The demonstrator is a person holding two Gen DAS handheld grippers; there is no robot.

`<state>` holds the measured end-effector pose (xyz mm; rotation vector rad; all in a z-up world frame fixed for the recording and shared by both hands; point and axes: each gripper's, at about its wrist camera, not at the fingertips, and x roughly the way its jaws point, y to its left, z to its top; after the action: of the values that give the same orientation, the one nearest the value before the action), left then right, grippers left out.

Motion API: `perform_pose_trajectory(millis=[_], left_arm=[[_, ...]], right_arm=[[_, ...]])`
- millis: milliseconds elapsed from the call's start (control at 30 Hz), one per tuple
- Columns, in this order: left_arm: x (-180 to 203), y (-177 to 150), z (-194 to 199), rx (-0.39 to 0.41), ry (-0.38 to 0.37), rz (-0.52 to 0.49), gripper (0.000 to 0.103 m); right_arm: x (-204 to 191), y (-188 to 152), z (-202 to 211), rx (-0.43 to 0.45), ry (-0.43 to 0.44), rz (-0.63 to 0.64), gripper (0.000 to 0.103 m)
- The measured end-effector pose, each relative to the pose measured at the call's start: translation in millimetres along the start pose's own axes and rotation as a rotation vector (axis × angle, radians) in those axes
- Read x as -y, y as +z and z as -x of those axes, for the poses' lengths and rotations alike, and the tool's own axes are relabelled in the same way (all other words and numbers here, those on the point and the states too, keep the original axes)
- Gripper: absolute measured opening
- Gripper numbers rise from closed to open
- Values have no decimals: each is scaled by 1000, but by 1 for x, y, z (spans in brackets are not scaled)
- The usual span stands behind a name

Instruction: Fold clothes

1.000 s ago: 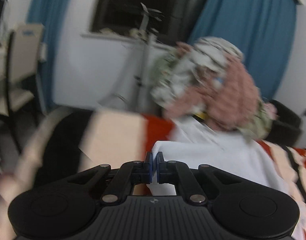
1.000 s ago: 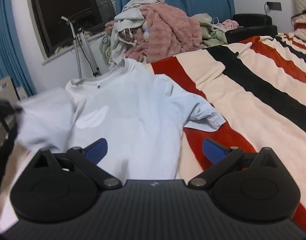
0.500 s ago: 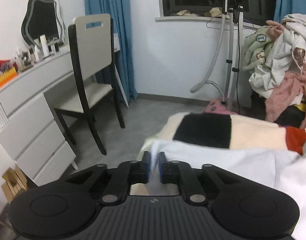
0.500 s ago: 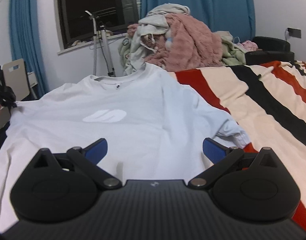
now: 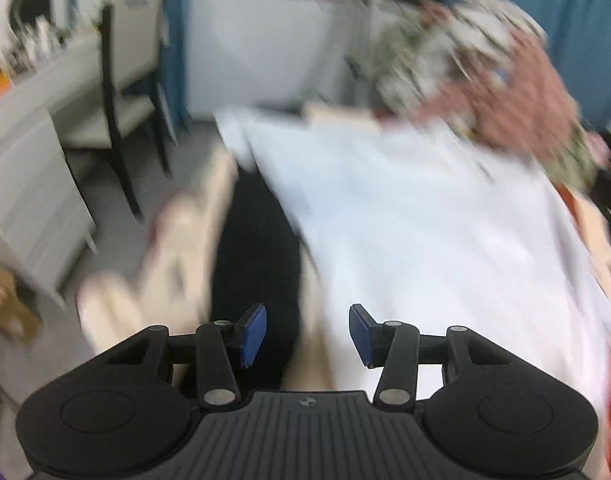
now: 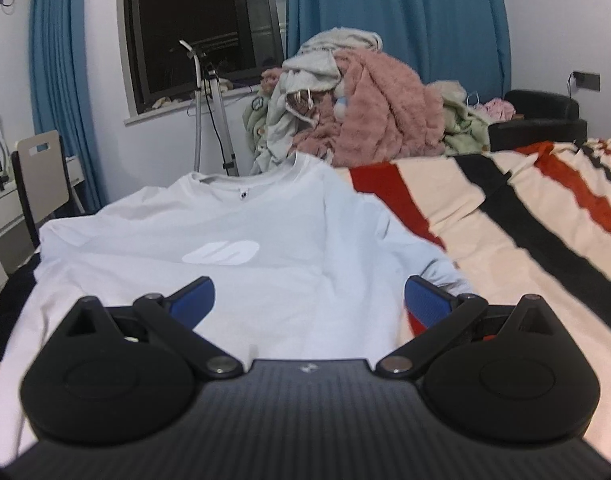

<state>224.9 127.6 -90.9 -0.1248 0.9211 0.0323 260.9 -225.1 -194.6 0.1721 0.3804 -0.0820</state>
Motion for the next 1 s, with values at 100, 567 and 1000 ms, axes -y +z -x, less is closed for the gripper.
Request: perform_pose_trajectory(millis=[100, 567, 1000], left_arm=[[22, -68, 30, -99, -75, -46, 46], [61, -177, 76, -256, -27, -175, 2], [-61, -134, 171, -300, 257, 10, 0]], right_arm=[[2, 4, 28, 22, -2, 3, 103], [16, 0, 109, 10, -6, -116, 103], [13, 3, 105, 22, -3, -90, 103]])
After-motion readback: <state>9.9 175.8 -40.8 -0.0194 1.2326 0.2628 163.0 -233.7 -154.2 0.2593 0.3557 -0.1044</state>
